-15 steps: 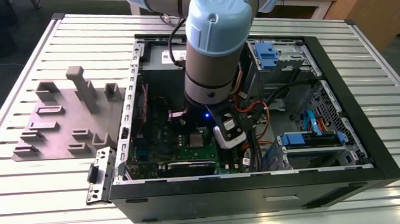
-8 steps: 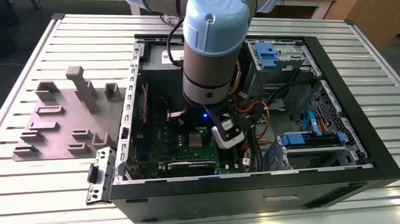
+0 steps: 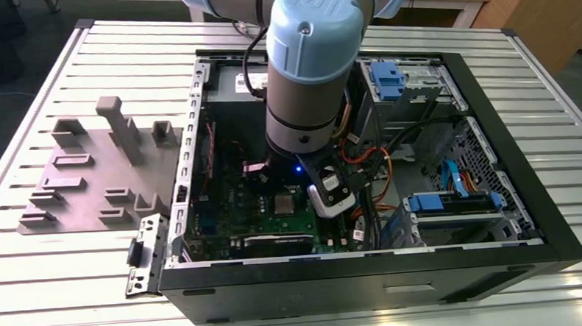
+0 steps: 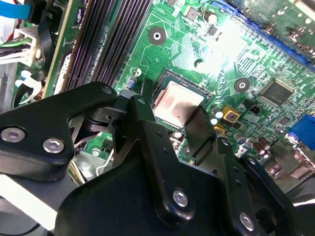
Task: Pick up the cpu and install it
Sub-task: 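Place the cpu into insertion slot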
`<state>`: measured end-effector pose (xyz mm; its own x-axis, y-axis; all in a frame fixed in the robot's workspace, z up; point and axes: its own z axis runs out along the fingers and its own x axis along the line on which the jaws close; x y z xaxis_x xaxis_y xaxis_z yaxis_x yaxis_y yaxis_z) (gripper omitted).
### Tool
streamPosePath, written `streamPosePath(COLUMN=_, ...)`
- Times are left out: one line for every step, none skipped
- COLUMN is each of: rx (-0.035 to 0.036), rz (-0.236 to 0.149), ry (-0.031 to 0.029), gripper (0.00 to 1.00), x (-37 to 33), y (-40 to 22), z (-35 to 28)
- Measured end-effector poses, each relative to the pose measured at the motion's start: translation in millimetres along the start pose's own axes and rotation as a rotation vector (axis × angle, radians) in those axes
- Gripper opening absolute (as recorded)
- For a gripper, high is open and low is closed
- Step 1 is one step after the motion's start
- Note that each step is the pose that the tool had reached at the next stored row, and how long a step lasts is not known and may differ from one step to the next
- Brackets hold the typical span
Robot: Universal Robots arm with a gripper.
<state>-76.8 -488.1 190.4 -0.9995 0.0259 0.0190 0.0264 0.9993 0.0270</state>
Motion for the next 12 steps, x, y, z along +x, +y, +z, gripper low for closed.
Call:
streamPosePath(rx=0.0, rz=0.0, ry=0.0, gripper=0.54, x=0.0, y=0.0, z=0.1)
streamPosePath(rx=0.0, rz=0.0, ry=0.0, gripper=0.54, x=0.0, y=0.0, z=0.1)
streamPosePath(rx=0.0, rz=0.0, ry=0.0, gripper=0.54, x=0.0, y=0.0, z=0.1)
streamPosePath(rx=0.0, rz=0.001, ry=0.0, gripper=0.54, x=0.0, y=0.0, z=0.1)
streamPosePath(rx=0.0, rz=0.001, ry=-0.0001, gripper=0.54, x=0.0, y=0.0, z=0.1)
streamPosePath(rx=0.0, rz=0.001, ry=0.0, gripper=0.54, x=0.0, y=0.0, z=0.1)
streamPosePath(rx=0.0, rz=0.001, ry=-0.0001, gripper=0.54, x=0.0, y=0.0, z=0.1)
streamPosePath(rx=0.0, rz=0.001, ry=-0.0001, gripper=0.54, x=0.0, y=0.0, z=0.1)
streamPosePath(rx=-0.0001, rz=0.001, ry=-0.0001, gripper=0.54, x=0.1, y=0.0, z=0.2)
streamPosePath(rx=-0.0002, rz=0.001, ry=-0.0001, gripper=0.54, x=0.2, y=0.0, z=0.2)
streamPosePath(rx=-0.0001, rz=0.001, ry=-0.0001, gripper=0.54, x=0.4, y=0.0, z=0.2)
streamPosePath(rx=-0.0001, rz=0.001, ry=-0.0001, gripper=0.54, x=0.5, y=0.0, z=0.2)
